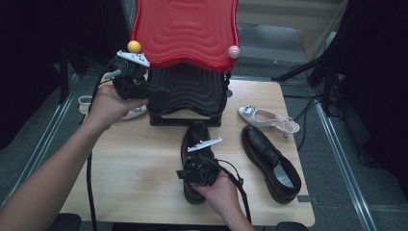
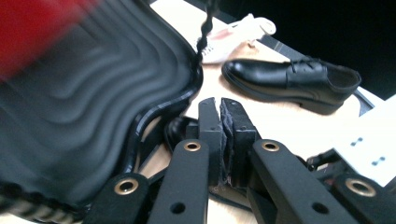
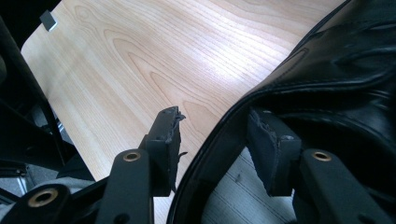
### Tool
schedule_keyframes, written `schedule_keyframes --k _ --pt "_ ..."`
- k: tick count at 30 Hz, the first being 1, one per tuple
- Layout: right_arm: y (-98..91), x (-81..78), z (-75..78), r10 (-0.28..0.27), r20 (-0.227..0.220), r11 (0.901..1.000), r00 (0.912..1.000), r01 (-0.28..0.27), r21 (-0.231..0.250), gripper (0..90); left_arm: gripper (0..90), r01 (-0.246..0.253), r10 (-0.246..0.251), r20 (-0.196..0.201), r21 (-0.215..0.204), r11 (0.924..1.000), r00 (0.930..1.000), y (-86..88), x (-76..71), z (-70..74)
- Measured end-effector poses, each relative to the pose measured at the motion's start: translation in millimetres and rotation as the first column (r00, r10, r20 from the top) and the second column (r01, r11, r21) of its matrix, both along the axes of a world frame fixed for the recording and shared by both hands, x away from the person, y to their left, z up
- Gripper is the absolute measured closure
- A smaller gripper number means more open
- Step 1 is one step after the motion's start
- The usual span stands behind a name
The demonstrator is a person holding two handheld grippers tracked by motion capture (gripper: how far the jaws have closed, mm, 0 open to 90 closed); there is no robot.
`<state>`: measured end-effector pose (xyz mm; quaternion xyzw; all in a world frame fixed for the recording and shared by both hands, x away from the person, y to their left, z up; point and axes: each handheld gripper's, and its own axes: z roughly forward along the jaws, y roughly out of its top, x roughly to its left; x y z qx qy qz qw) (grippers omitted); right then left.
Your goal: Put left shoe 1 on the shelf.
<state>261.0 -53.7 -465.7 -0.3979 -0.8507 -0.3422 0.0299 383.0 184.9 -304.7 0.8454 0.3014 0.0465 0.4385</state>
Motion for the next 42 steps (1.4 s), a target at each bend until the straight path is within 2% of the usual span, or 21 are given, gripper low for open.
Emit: schedule_keyframes --k 1,3,4,9,10,11,13,15,18,20,22,25,28,30,32,39,42 --pt "3.9 1.4 -3.3 0.003 0.000 0.9998 1.0000 -0.003 -0.017 55.9 87.7 -0.001 0.001 0.006 -0.014 0.9999 1.0000 0.8 2.8 8.6" --pt "6.4 2.5 -6.0 -0.003 -0.006 0.9995 1.0000 0.002 -0.031 55.3 87.7 -0.002 0.002 0.017 -0.015 0.9999 0.9998 1.5 5.4 18.7" --pt "7.3 3.3 -7.3 -0.010 -0.006 0.9994 0.9999 0.010 -0.032 55.2 87.6 0.004 -0.003 0.018 -0.018 0.9998 0.9998 2.5 6.9 24.3" --pt "9.8 4.6 -9.0 -0.041 -0.001 0.9982 0.9992 0.041 -0.043 56.1 87.6 -0.028 0.030 0.043 -0.027 0.9992 0.9986 6.6 17.6 51.8" --pt "9.8 4.6 -9.0 -0.041 -0.001 0.9982 0.9992 0.041 -0.043 56.1 87.6 -0.028 0.030 0.043 -0.027 0.9992 0.9986 6.6 17.6 51.8" --pt "12.6 4.9 -10.0 -0.040 0.004 0.9972 0.9992 0.041 -0.062 56.3 87.3 -0.040 0.042 0.055 -0.022 0.9989 0.9976 6.7 23.2 60.9" --pt "13.7 5.1 -10.6 -0.039 0.003 0.9969 0.9992 0.039 -0.069 56.3 87.2 -0.044 0.046 0.063 -0.026 0.9987 0.9969 6.2 26.6 65.4" --pt "16.8 6.3 -12.4 -0.057 -0.004 0.9953 0.9984 0.057 -0.079 58.4 87.4 -0.067 0.068 0.072 -0.020 0.9975 0.9950 4.5 35.1 71.4" --pt "15.4 7.4 -12.6 -0.063 -0.016 0.9953 0.9979 0.061 -0.075 60.0 89.2 -0.084 0.085 0.063 -0.021 0.9963 0.9944 2.8 41.6 73.1" --pt "14.5 8.9 -12.7 -0.062 -0.023 0.9956 0.9978 0.060 -0.072 63.6 89.6 -0.109 0.109 0.060 0.005 0.9940 0.9922 -1.7 49.3 73.1" --pt "14.0 9.6 -12.8 -0.060 -0.025 0.9959 0.9979 0.059 -0.069 64.1 89.6 -0.121 0.120 0.064 0.003 0.9927 0.9907 -3.2 51.3 72.8" --pt "6.2 13.5 -10.9 -0.045 -0.070 0.9984 0.9965 0.043 -0.038 70.0 89.7 -0.131 0.130 0.069 0.014 0.9913 0.9891 -6.4 54.4 72.1" --pt "1.0 14.7 -9.2 -0.034 -0.086 0.9993 0.9957 0.032 -0.020 73.9 89.7 -0.138 0.136 0.076 0.027 0.9901 0.9879 -8.5 54.5 71.9" --pt "-0.4 14.9 -8.9 -0.031 -0.086 0.9993 0.9958 0.029 -0.023 75.2 89.7 -0.140 0.138 0.074 0.030 0.9897 0.9877 -9.4 54.0 71.4" --pt "-4.4 12.8 -8.0 -0.026 -0.074 0.9989 0.9969 0.023 -0.042 81.0 89.8 -0.148 0.146 0.070 0.036 0.9883 0.9868 -11.1 53.8 69.5" --pt "-21.6 11.7 -0.3 -0.037 -0.044 0.9989 0.9983 0.035 -0.031 87.0 89.9 -0.166 0.162 0.078 0.053 0.9847 0.9838 -13.7 54.4 66.4" --pt "-29.6 13.3 2.9 -0.037 -0.051 0.9992 0.9980 0.036 -0.020 87.4 90.0 -0.166 0.161 0.082 0.060 0.9843 0.9835 -14.4 53.8 66.6"
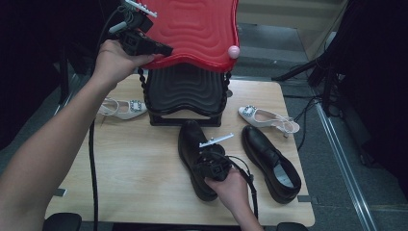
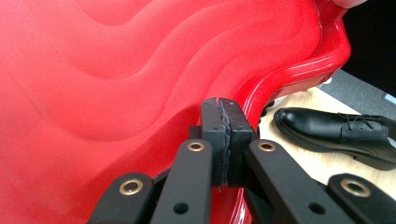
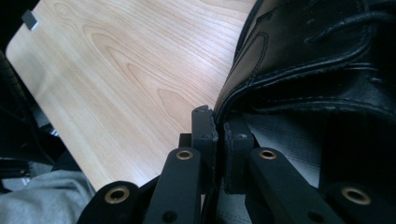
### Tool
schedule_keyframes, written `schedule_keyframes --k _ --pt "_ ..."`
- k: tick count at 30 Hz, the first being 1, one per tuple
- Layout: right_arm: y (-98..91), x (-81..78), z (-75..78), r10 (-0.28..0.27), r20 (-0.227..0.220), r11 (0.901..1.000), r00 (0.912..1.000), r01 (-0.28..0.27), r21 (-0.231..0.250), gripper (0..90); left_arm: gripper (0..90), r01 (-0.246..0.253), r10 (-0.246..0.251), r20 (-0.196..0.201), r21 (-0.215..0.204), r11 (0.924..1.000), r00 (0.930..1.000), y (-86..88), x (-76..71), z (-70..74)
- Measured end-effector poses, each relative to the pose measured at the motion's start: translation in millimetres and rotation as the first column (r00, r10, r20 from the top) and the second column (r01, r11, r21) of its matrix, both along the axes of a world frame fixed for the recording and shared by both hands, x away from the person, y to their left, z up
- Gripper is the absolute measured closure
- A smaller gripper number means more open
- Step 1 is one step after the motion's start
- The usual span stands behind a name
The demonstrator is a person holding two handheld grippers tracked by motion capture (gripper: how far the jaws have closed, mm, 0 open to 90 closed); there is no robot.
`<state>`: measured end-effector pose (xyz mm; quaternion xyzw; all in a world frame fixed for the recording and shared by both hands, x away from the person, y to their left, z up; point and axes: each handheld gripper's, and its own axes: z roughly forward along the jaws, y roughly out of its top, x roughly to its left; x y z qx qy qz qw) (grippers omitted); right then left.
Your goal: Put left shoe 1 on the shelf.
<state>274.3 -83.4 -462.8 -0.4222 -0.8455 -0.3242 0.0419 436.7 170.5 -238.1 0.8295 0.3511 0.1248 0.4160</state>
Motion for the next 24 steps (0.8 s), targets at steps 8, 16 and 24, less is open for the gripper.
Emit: schedule_keyframes --k 8,16,24 --pt "-12.5 2.4 11.9 -0.008 0.048 0.9999 0.9988 0.007 0.010 87.5 90.0 -0.004 0.004 -0.004 -0.008 1.0000 1.0000 0.9 0.0 -0.4" --pt "-19.0 5.4 24.8 -0.004 0.033 0.9982 0.9995 0.003 0.060 87.4 90.0 -0.012 0.012 -0.018 -0.014 0.9998 0.9998 0.9 0.2 -0.2" --pt "-21.6 3.5 38.9 0.014 0.023 0.9941 0.9996 -0.017 0.107 87.5 90.0 -0.016 0.015 -0.026 -0.016 0.9997 0.9996 1.2 0.3 0.0"
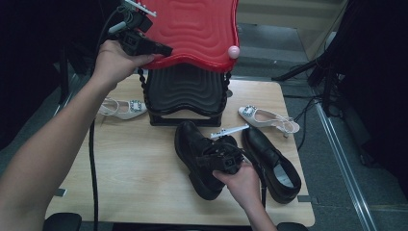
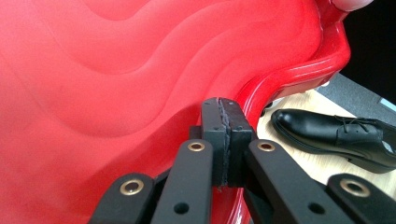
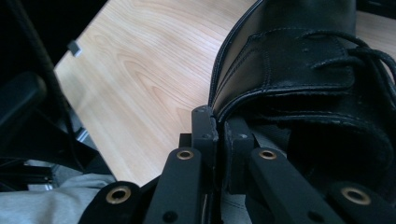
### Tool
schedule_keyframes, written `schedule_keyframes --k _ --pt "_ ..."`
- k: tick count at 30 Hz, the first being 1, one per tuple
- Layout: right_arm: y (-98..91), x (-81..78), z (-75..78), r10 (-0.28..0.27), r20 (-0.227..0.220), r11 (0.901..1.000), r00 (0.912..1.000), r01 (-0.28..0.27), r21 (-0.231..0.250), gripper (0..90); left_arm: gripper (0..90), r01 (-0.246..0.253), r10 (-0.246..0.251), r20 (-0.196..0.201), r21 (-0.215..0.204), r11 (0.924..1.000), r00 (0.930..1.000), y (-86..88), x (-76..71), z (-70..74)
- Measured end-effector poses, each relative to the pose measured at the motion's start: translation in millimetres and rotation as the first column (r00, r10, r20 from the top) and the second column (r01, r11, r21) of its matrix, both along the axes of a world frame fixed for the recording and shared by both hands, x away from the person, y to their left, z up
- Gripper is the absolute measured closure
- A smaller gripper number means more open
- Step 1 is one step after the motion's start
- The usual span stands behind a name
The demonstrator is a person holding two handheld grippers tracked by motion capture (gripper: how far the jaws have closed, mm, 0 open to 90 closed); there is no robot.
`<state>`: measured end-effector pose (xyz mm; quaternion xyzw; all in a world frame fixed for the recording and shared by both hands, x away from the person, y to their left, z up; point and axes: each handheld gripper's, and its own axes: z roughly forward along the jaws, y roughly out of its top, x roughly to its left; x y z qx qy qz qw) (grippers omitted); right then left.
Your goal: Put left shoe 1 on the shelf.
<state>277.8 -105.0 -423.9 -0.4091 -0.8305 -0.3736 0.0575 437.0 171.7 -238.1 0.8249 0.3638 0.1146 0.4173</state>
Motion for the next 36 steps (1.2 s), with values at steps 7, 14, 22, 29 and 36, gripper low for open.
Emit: schedule_keyframes --k 7,14,22,29,36 --pt "2.1 -5.0 24.3 0.041 0.022 0.9990 0.9989 -0.041 0.017 87.5 90.0 -0.008 0.008 -0.001 0.001 1.0000 1.0000 -0.6 -0.5 0.0" --pt "7.0 -8.0 52.7 0.070 0.054 0.9966 0.9961 -0.072 0.039 87.5 90.0 -0.006 0.006 0.001 0.005 1.0000 1.0000 -0.2 -1.1 0.0" --pt "18.4 10.9 80.3 0.069 0.140 0.9972 0.9878 -0.072 0.018 87.5 90.0 -0.002 0.002 0.009 0.015 0.9999 1.0000 -0.1 -2.7 -0.1" --pt "35.3 40.4 89.2 0.039 0.219 0.9992 0.9749 -0.036 -0.016 87.5 90.0 -0.002 0.002 0.011 0.013 0.9999 0.9999 -0.1 -2.9 -0.4" --pt "50.8 59.7 82.4 0.016 0.281 0.9993 0.9597 -0.005 -0.038 87.4 90.0 -0.003 0.003 0.013 0.012 0.9999 0.9999 0.0 -3.3 -0.6"
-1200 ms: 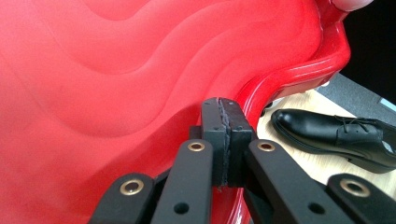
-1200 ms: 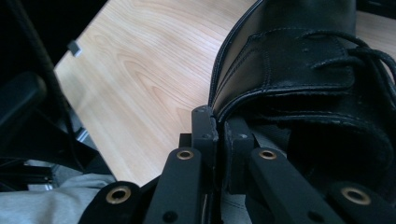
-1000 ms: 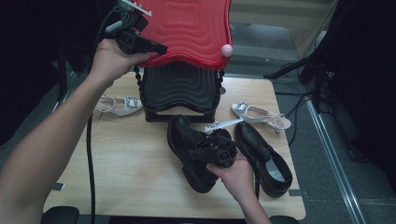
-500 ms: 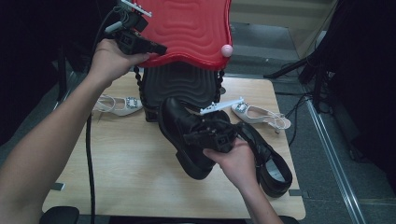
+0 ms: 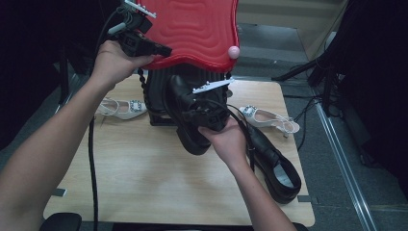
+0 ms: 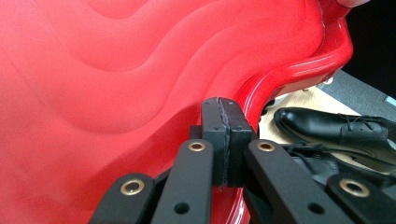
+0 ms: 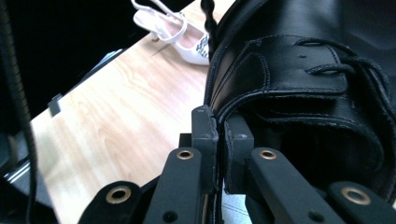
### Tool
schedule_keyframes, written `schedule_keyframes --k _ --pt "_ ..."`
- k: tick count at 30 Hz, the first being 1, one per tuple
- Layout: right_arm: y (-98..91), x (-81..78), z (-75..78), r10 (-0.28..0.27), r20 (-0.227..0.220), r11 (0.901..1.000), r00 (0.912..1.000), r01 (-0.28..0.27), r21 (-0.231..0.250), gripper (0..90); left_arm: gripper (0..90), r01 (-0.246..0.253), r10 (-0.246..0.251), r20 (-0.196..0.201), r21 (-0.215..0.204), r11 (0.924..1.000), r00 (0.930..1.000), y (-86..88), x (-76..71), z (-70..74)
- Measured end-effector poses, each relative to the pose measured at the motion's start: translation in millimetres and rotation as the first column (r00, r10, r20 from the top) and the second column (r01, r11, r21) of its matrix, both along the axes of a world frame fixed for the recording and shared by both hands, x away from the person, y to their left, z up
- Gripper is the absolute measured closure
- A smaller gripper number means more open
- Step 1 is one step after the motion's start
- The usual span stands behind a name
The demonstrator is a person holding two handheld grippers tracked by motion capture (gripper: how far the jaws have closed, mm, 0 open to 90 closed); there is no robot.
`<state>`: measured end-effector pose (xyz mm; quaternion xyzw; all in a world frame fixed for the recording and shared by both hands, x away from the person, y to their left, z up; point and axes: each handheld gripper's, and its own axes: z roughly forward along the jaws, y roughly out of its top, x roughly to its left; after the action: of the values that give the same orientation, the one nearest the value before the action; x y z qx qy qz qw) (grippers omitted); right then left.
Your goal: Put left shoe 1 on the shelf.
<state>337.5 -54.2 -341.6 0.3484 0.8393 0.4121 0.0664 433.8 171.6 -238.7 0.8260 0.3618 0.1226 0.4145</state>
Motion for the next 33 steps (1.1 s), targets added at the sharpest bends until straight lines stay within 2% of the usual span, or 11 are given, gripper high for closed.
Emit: schedule_keyframes --k 2,4,5,6,9,14,17,20,26,31,33 --pt "10.2 5.7 -8.2 -0.016 0.059 0.9995 0.9981 0.018 -0.027 87.3 90.0 0.003 -0.003 0.005 0.004 1.0000 1.0000 0.2 -0.3 -0.1" --pt "16.1 7.9 -13.4 -0.011 0.089 0.9987 0.9960 0.015 -0.048 87.4 90.0 0.003 -0.003 0.009 0.005 1.0000 1.0000 0.1 -1.1 -0.4" --pt "16.1 7.9 -13.4 -0.011 0.089 0.9987 0.9960 0.015 -0.048 87.4 90.0 0.003 -0.003 0.009 0.005 1.0000 1.0000 0.1 -1.1 -0.4" --pt "23.8 8.7 -18.2 -0.015 0.127 0.9979 0.9918 0.023 -0.060 87.4 90.0 0.004 -0.004 0.011 0.005 1.0000 0.9999 0.1 -1.2 -0.5" --pt "32.3 13.4 -24.1 -0.039 0.144 0.9968 0.9888 0.048 -0.064 87.5 90.0 -0.001 0.001 0.010 0.001 1.0000 0.9999 0.0 -1.4 -0.8" --pt "45.5 25.9 -34.6 -0.061 0.142 0.9946 0.9881 0.072 -0.074 87.5 90.0 -0.005 0.005 0.011 -0.001 1.0000 0.9999 0.6 -2.0 -1.2" --pt "52.7 33.4 -36.8 -0.085 0.129 0.9949 0.9880 0.091 -0.043 87.4 90.0 -0.007 0.007 0.011 -0.004 1.0000 0.9999 0.8 -2.3 -1.4" --pt "63.2 42.1 -35.0 -0.112 0.150 0.9929 0.9823 0.117 -0.024 87.4 90.0 -0.008 0.008 0.017 -0.005 1.0000 0.9998 1.1 -2.7 -1.9" --pt "76.6 58.2 -35.2 -0.109 0.168 0.9935 0.9796 0.113 -0.012 87.2 90.0 -0.010 0.010 0.017 -0.012 0.9999 0.9998 2.2 -3.0 -2.6" --pt "78.3 66.4 -42.8 -0.121 0.133 0.9926 0.9836 0.120 0.021 83.6 90.0 -0.010 0.011 0.019 -0.011 0.9999 0.9998 2.4 -3.2 -2.8" --pt "78.3 66.4 -43.0 -0.118 0.124 0.9930 0.9853 0.115 0.026 78.9 90.0 -0.012 0.012 0.019 -0.013 0.9998 0.9997 2.4 -3.2 -3.0"
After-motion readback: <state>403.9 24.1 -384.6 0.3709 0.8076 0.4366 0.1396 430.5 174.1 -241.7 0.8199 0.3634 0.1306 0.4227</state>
